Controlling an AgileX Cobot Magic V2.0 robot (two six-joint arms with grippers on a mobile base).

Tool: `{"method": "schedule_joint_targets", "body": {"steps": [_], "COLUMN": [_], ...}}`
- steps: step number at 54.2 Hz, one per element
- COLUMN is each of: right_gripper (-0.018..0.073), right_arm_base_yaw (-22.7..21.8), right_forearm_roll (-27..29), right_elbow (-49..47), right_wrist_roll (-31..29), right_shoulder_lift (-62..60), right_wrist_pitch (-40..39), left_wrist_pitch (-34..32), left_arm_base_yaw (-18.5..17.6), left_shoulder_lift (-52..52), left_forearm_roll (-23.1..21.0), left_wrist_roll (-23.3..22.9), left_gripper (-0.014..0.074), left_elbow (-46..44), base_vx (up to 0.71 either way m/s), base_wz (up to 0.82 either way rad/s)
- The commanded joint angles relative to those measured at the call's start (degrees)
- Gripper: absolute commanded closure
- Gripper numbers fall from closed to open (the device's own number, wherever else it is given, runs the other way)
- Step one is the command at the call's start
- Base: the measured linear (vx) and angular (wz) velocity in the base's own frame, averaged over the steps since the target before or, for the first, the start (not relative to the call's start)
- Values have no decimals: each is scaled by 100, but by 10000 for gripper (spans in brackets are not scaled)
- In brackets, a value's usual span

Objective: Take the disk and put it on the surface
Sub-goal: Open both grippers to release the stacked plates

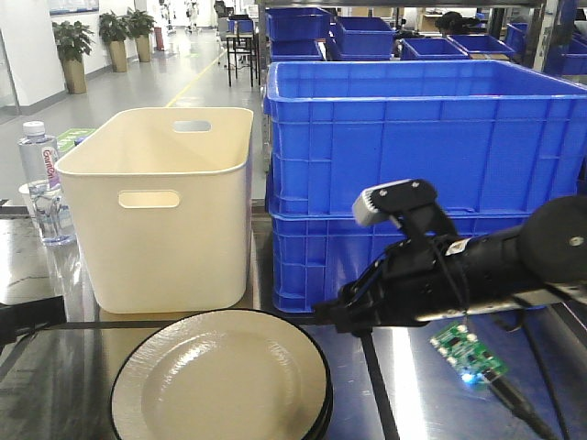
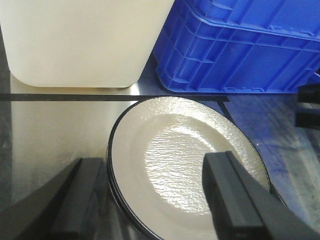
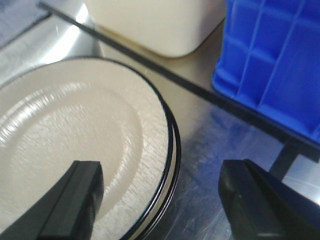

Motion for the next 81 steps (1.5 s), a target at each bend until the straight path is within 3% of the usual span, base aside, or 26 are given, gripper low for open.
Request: {"method": "schedule_joint_targets", "body": {"steps": [1,11,29,39,48,56,65,68,72,75,81], "right_gripper": [15,15,15,15,15,15,15,15,15,15,15], "right_arm_base_yaw": [-23,-23,-23,-23,-23,-23,-23,-23,-23,-23,-23], "right_forearm_roll": [50,61,54,54,54,54,54,54,54,54,54], "right_elbow": [-214,-214,-214,-214,-214,-214,-214,-214,-214,-214,-214], "right_wrist_roll": [168,205,205,205,205,205,205,205,205,205,205], "right_shoulder_lift": [-422,-608,-585,-586,-586,-586,-586,-586,-586,-586,-586], "right_wrist_pitch": [-280,-219,-219,-204,-186,-186,-180,-180,-180,-180,-180], "left_wrist_pitch": [-588,-1074,-1101,-1106,-1109,-1602,-2997,-3365,-3678,-3752,-3763], "left_arm_base_yaw": [2,2,2,2,2,-4,-4,-4,29,85,218], "left_shoulder_lift": [-69,-69,-69,-69,-69,-340,-1568,-2127,-2903,-3401,-4298], "left_forearm_roll": [-95,-101,-101,-95,203,688,912,1328,2166,2559,2892], "left_wrist_roll": [-39,-39,-39,-39,-39,-54,-67,-228,-716,-1073,-1306], "left_gripper": [87,207,395,423,423,423,423,423,423,423,423], "left_elbow": [-140,-140,-140,-140,-113,282,1901,2487,3368,3842,4638], "base_vx": [0,0,0,0,0,0,0,0,0,0,0], "base_wz": [0,0,0,0,0,0,0,0,0,0,0]}}
